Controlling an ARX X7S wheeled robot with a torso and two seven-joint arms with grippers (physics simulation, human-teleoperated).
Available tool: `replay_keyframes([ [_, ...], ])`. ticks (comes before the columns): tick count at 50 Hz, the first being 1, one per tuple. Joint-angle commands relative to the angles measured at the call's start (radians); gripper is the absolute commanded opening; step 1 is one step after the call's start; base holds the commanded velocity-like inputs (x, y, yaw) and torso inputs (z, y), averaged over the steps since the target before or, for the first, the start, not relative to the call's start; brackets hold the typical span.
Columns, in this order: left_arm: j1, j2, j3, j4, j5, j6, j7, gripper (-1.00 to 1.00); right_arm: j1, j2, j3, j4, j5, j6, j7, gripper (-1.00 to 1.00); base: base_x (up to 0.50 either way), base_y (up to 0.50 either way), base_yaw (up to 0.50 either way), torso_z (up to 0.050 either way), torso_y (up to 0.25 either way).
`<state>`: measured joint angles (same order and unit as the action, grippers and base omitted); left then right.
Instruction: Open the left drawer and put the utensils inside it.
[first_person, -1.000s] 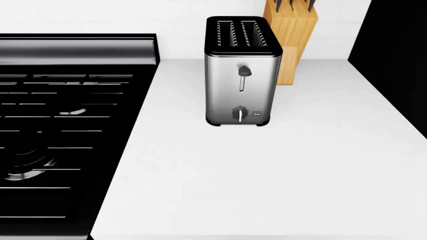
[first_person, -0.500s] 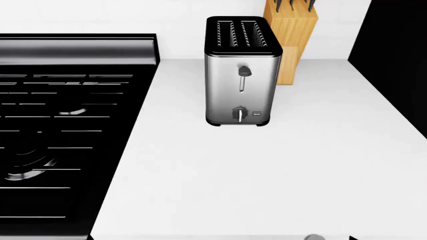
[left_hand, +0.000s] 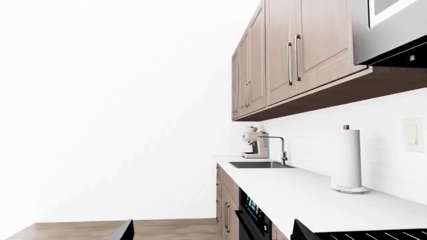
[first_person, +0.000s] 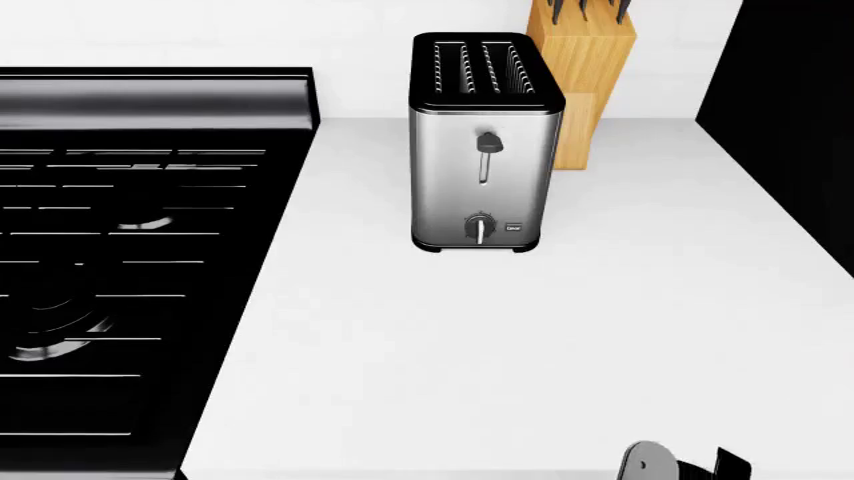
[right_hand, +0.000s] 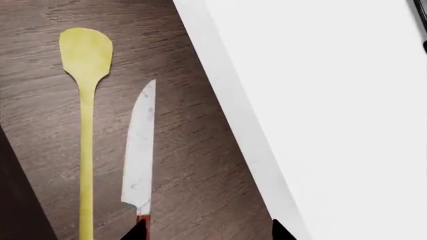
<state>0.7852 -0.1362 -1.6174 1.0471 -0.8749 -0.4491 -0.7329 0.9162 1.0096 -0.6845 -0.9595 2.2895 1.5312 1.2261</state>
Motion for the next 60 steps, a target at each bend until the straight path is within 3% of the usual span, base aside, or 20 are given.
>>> replay_keyframes([
  [1, 0.000, -0.001, -0.007, 0.000, -0.005, -0.002, 0.000, 1.00, 0.017, 0.010, -0.011, -0.011, -0.019, -0.008, -0.026, 1.00, 0.00, 0.00, 0.00, 0.000, 0.000],
  [14, 0.000, -0.001, -0.017, 0.000, -0.015, -0.006, 0.001, 1.00, 0.122, -0.001, -0.092, -0.034, 0.045, -0.059, 0.019, 1.00, 0.00, 0.00, 0.00, 0.000, 0.000],
  [23, 0.000, -0.002, 0.003, 0.000, 0.000, -0.001, -0.003, 1.00, 0.312, -0.028, -0.160, -0.081, 0.246, -0.173, 0.124, 1.00, 0.00, 0.00, 0.00, 0.000, 0.000],
  [30, 0.000, -0.004, 0.015, 0.000, 0.009, 0.001, -0.006, 1.00, 0.354, 0.009, -0.109, -0.055, 0.288, -0.145, 0.109, 1.00, 0.00, 0.00, 0.00, 0.000, 0.000],
  [37, 0.000, -0.002, 0.013, 0.000, 0.008, 0.002, -0.004, 1.00, 0.573, -0.009, -0.078, -0.026, 0.403, -0.186, 0.137, 1.00, 0.00, 0.00, 0.00, 0.000, 0.000],
  [51, 0.000, -0.001, -0.005, 0.000, -0.008, -0.005, -0.003, 1.00, 0.865, -0.064, -0.001, 0.099, 0.386, -0.154, 0.169, 1.00, 0.00, 0.00, 0.00, 0.000, 0.000],
  [60, 0.000, -0.003, -0.015, 0.000, -0.019, -0.010, -0.005, 1.00, 0.968, -0.090, 0.072, 0.176, 0.366, -0.176, 0.156, 1.00, 0.00, 0.00, 0.00, 0.000, 0.000],
])
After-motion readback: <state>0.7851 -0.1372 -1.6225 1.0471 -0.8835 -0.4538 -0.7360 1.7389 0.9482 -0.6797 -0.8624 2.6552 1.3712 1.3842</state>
